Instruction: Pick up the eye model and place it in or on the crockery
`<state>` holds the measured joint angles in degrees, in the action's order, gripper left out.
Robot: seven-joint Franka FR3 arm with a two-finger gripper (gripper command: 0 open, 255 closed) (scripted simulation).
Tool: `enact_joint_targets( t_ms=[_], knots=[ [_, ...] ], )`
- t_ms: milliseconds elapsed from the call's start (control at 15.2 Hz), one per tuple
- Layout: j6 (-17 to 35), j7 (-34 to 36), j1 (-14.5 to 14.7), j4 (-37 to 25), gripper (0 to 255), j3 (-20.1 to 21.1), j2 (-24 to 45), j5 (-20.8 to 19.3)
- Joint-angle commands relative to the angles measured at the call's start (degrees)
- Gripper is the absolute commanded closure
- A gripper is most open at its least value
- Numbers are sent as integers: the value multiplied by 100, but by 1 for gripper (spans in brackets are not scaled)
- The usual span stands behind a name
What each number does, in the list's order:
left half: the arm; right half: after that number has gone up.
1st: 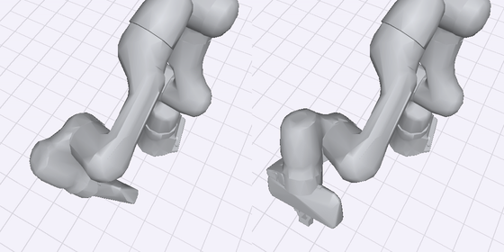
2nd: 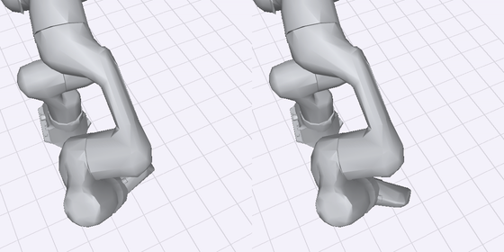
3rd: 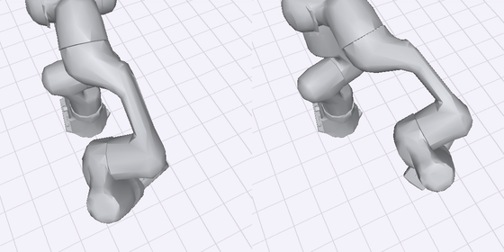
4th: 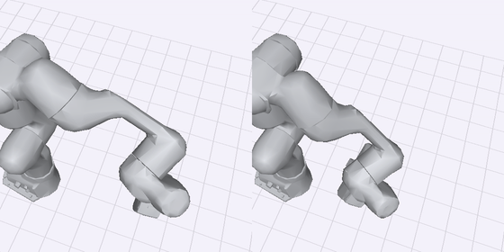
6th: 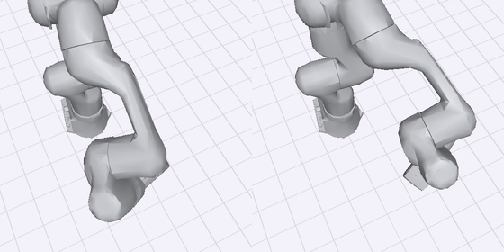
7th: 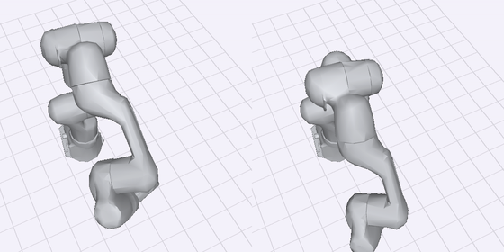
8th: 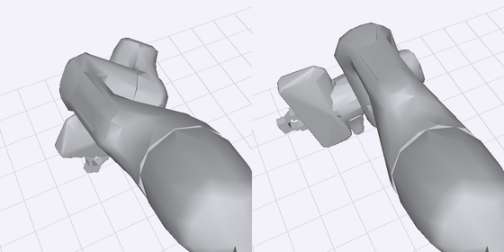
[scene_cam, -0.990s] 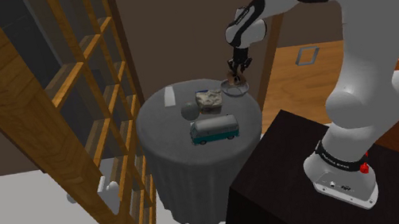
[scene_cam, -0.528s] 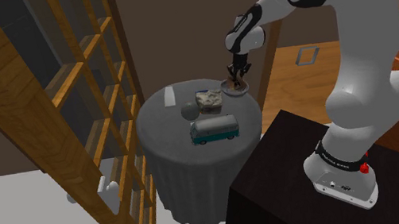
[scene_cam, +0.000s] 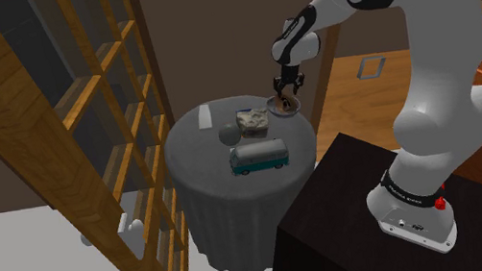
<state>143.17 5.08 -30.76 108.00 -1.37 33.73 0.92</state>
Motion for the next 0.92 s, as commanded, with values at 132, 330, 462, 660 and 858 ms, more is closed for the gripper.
enact_joint_targets(
  t_ms=[132, 330, 462, 660, 858],
  knots=[
    [0, 0, 0, -1, 0, 0, 0, 0],
    [-259, 6, 7, 41, 0, -7, -301, -9],
    [-503, 11, 12, 51, 0, -13, -554, -17],
    [-503, 11, 12, 51, 0, -13, -554, -17],
    [-503, 11, 12, 51, 0, -13, -554, -17]
  ],
)
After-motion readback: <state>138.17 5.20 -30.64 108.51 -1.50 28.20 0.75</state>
